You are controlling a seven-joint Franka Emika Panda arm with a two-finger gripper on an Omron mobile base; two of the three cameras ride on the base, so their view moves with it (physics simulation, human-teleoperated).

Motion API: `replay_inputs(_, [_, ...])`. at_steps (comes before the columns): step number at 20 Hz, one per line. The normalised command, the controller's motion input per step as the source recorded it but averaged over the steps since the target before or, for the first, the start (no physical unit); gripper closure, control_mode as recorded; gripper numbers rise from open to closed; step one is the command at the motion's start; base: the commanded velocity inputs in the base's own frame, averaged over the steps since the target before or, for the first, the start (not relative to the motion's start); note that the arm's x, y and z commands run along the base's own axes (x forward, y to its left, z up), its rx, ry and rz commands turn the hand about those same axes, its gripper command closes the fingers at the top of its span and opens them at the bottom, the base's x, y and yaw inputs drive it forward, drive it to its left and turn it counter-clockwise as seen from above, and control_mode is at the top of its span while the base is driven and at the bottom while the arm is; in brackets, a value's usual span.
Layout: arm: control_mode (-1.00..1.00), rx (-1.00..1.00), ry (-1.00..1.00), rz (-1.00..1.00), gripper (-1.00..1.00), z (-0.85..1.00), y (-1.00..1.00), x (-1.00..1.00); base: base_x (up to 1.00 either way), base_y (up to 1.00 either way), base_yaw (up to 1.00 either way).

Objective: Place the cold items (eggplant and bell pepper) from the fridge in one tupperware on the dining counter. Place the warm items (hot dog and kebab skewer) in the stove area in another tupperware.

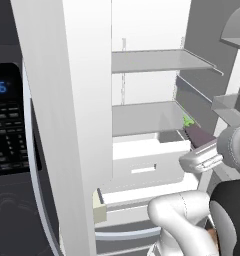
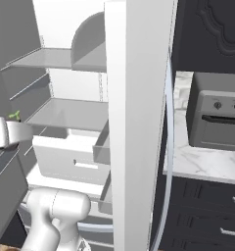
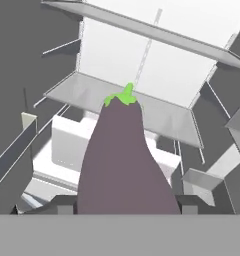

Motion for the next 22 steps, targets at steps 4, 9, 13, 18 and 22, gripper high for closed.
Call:
replay_inputs(4, [1.0,0.0,0.01,-0.03,1.0,-0.08,0.0,-0.16,-0.17,0.0,-0.01])
replay_inputs(9, [1.0,0.0,0.0,0.0,1.0,0.0,0.0,0.0,-0.98,0.01,-0.03])
replay_inputs(13, [1.0,0.0,0.0,0.0,1.0,0.0,0.0,0.0,-1.0,0.0,-0.05])
replay_inputs(18, [1.0,0.0,0.0,0.0,1.0,0.0,0.0,0.0,-1.0,0.02,-0.06])
replay_inputs(22, [1.0,0.0,0.0,0.0,1.0,0.0,0.0,0.0,-1.0,0.03,-0.07])
